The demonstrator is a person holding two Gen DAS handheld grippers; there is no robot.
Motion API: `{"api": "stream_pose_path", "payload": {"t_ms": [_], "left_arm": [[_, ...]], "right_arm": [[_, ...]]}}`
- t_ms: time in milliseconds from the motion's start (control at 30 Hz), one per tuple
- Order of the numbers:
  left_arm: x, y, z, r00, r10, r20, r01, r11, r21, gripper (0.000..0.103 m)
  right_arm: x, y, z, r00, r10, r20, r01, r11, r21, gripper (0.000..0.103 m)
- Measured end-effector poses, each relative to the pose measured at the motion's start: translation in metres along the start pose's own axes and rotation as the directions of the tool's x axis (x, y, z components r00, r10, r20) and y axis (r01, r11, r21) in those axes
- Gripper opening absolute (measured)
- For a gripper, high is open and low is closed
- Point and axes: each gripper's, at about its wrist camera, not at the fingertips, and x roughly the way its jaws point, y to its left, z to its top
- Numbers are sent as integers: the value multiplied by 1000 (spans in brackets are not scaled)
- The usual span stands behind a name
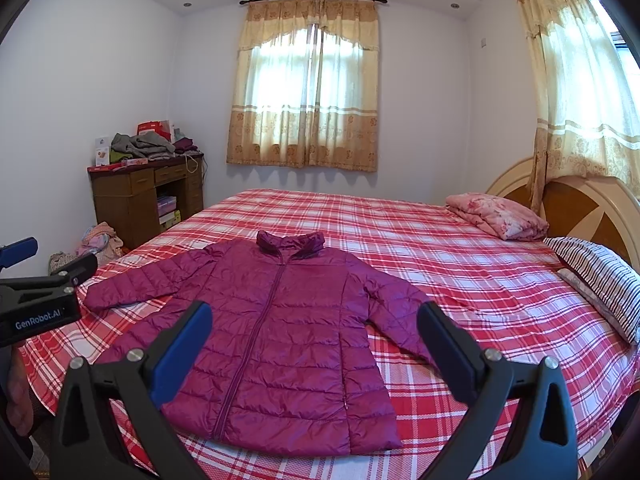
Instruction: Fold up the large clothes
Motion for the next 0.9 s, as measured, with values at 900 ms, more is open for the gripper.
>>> {"api": "stream_pose_path", "payload": {"t_ms": [900], "left_arm": [[4,5,-2,1000,4,0,-4,1000,-5,102]], "right_arm": [[1,3,-1,1000,4,-4,-4,1000,-1,103]]}}
